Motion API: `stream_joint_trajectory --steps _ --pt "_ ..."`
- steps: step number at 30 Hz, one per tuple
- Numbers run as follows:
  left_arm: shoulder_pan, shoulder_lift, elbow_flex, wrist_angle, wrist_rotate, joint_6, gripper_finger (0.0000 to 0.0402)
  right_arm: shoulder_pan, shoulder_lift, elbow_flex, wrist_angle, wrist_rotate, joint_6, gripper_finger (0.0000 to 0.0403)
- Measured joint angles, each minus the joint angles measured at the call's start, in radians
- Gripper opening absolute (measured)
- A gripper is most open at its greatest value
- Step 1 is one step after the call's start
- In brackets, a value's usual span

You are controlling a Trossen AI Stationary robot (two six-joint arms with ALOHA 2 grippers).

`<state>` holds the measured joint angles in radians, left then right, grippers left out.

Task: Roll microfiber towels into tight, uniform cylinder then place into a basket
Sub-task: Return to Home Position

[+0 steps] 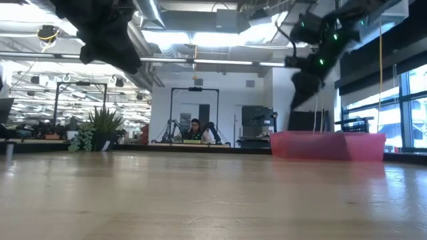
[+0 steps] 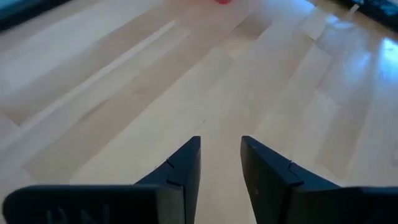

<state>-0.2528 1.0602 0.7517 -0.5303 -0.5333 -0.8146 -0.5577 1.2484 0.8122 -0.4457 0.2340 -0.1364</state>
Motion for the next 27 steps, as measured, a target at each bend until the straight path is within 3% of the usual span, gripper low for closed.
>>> stream_joint_trajectory --steps 9,13,15,22,27 --pt "0.047 -0.111 0.044 0.008 0.005 0.329 0.0025 0.106 -0.004 0.309 -0.106 0.008 -0.057 0.0064" --pt "0.048 -0.184 0.042 0.026 0.007 0.545 0.0007 0.157 -0.039 0.337 -0.052 -0.016 -0.133 0.0011" --pt "0.045 -0.224 0.022 0.029 0.035 0.615 0.0007 0.171 -0.065 0.313 0.007 -0.072 -0.149 0.0008" --pt "0.016 -0.347 -0.148 0.241 0.148 0.759 0.0004 0.213 -0.163 0.106 0.285 -0.45 -0.155 0.0008" --pt "0.015 -0.485 -0.314 0.398 0.15 0.772 0.0003 0.229 -0.235 -0.119 0.616 -0.586 -0.13 0.0009"
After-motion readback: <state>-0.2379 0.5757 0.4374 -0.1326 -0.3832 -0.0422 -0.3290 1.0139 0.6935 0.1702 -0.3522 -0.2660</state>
